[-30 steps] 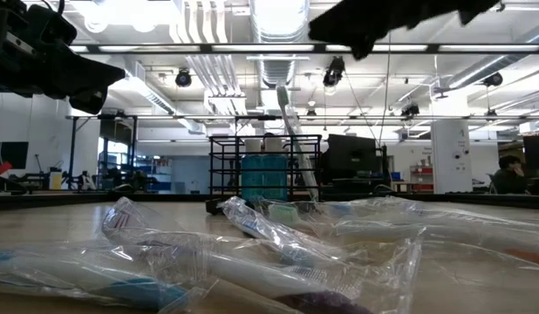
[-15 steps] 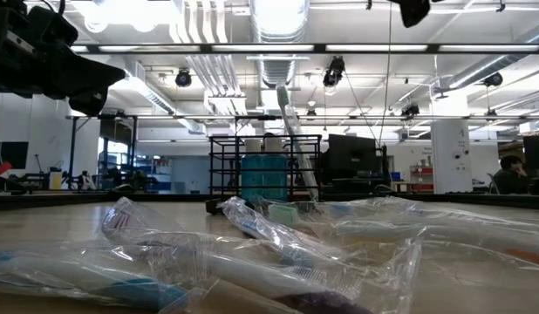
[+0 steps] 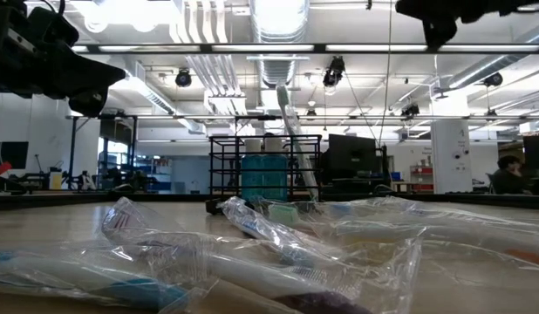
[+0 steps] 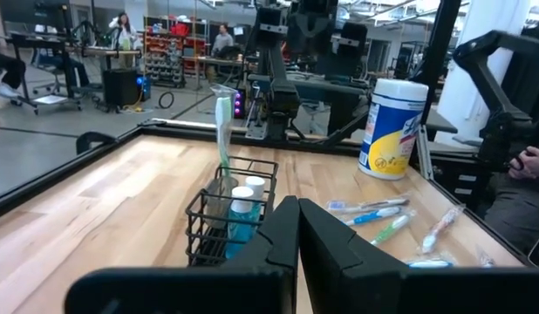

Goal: Pick & Place toothbrushing station
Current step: Put the left blue toothbrush into the black wire organizer

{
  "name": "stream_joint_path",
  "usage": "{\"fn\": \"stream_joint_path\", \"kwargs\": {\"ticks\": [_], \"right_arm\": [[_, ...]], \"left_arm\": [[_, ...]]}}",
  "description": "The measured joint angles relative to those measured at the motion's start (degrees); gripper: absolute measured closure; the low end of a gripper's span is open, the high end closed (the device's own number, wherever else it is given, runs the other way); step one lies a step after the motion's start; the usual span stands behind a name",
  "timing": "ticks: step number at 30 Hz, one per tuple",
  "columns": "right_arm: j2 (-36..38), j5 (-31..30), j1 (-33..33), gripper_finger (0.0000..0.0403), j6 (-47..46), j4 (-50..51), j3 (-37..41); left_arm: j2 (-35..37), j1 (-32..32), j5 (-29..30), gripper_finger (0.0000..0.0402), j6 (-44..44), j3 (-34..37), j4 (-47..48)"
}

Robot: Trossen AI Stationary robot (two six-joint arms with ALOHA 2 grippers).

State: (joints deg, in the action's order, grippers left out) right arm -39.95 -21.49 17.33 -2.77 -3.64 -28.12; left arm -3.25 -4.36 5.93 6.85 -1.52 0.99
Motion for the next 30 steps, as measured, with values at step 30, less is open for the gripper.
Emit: {"fn": "stream_joint_path", "kwargs": {"ticks": [30], "right_arm": [[13.34, -4.20, -0.46, 0.0394, -2.04, -7.78, 16.33]], "left_arm": [[-55.81, -13.89, 0.22, 0.0386, 4.79, -41.67, 26.52]]}}
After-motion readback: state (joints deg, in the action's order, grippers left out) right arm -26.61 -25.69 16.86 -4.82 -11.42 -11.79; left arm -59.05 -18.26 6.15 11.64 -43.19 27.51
